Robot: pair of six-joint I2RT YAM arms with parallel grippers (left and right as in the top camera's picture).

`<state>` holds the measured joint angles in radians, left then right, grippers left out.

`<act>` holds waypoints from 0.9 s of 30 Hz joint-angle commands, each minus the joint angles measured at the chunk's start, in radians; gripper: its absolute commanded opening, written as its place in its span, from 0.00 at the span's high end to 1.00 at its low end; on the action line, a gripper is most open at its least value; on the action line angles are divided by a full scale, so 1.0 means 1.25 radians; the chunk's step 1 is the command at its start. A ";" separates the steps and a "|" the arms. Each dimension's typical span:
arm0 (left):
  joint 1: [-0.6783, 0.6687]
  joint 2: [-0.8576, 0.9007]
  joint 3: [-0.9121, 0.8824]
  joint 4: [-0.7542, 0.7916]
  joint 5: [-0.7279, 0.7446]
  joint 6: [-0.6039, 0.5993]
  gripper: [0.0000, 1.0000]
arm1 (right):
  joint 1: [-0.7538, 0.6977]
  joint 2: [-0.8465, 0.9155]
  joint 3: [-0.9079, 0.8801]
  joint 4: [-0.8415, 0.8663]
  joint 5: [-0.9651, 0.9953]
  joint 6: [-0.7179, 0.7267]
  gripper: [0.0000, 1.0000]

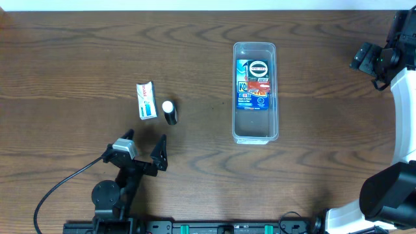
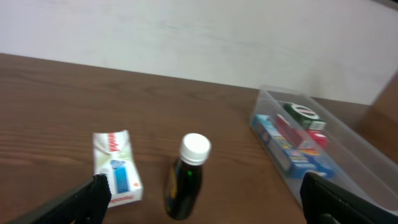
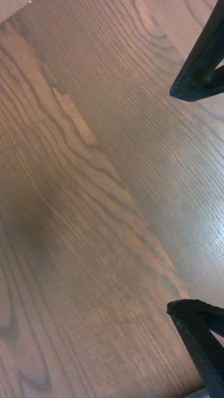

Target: Pack container

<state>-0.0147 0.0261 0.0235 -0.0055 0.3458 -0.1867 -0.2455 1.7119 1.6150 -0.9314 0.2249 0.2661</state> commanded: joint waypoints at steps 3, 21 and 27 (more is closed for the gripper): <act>0.003 0.009 0.067 -0.034 0.056 -0.013 0.02 | -0.005 0.007 -0.005 -0.001 0.009 -0.010 0.01; 0.003 0.929 1.108 -0.835 -0.059 0.146 0.02 | -0.005 0.007 -0.005 -0.001 0.009 -0.010 0.01; 0.003 1.099 1.289 -0.862 -0.120 0.082 0.02 | -0.005 0.007 -0.005 -0.001 0.009 -0.010 0.01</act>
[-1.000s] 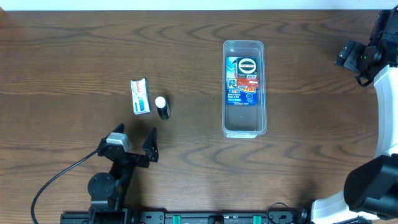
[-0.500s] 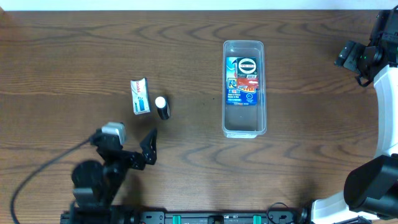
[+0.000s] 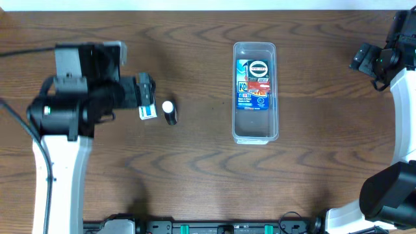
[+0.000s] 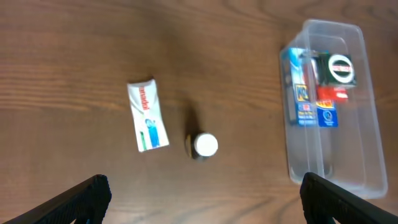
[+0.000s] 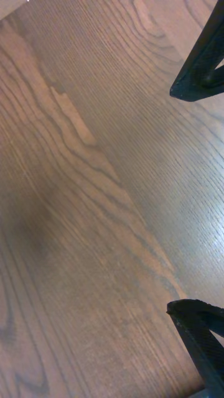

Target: Pack container

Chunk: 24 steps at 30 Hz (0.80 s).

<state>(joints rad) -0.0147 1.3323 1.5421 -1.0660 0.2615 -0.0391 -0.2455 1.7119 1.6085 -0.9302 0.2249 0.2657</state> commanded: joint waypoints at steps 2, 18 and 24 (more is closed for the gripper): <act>0.003 0.125 0.144 -0.065 -0.083 -0.036 0.02 | -0.005 0.007 0.000 -0.002 0.008 -0.010 0.01; 0.038 0.500 0.301 -0.151 -0.159 -0.017 0.02 | -0.005 0.007 0.000 -0.002 0.009 -0.010 0.01; 0.038 0.576 0.298 -0.150 -0.153 -0.018 0.02 | -0.005 0.007 0.000 -0.002 0.009 -0.010 0.01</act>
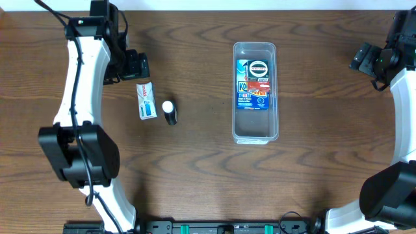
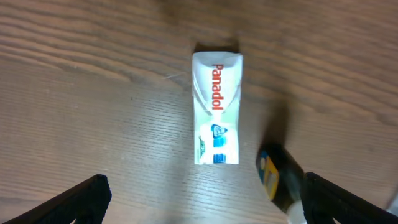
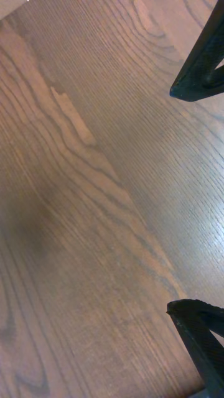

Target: Pack container

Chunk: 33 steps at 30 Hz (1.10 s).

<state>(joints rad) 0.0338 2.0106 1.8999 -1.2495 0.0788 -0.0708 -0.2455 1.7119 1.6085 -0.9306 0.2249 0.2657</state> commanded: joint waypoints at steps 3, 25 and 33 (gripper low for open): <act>-0.001 0.063 0.012 -0.009 -0.007 0.008 0.02 | -0.005 0.007 0.000 -0.001 0.009 -0.010 0.01; -0.002 0.097 -0.162 0.108 0.078 0.005 0.02 | -0.005 0.007 0.000 -0.002 0.008 -0.010 0.01; -0.002 0.099 -0.189 0.140 0.068 -0.035 0.02 | -0.005 0.007 0.000 -0.001 0.009 -0.010 0.01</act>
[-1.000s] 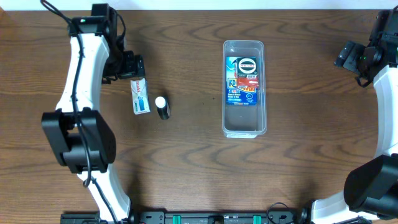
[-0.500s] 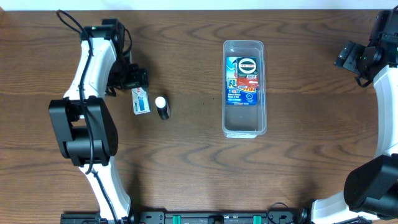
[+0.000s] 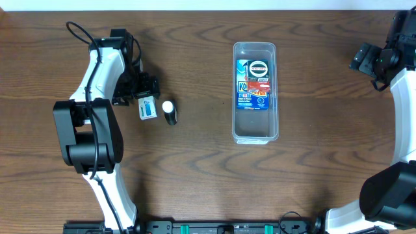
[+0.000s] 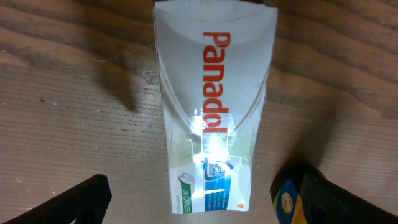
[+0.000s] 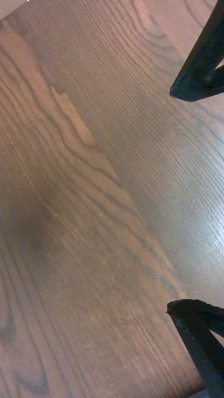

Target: Pack container

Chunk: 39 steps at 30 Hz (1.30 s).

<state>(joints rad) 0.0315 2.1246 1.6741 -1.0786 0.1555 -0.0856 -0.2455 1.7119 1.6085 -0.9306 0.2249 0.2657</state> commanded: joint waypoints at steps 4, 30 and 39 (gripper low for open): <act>0.000 0.011 -0.014 0.012 -0.018 -0.051 0.02 | -0.005 0.007 0.000 -0.002 0.009 -0.010 0.01; -0.040 0.036 -0.027 0.039 -0.077 -0.077 0.02 | -0.005 0.007 0.000 -0.001 0.009 -0.010 0.01; -0.040 0.036 -0.049 0.054 -0.077 -0.074 0.02 | -0.005 0.007 0.000 -0.001 0.008 -0.010 0.01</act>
<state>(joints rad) -0.0216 2.1586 1.6245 -1.0138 0.0738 -0.1646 -0.2455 1.7119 1.6085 -0.9306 0.2249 0.2657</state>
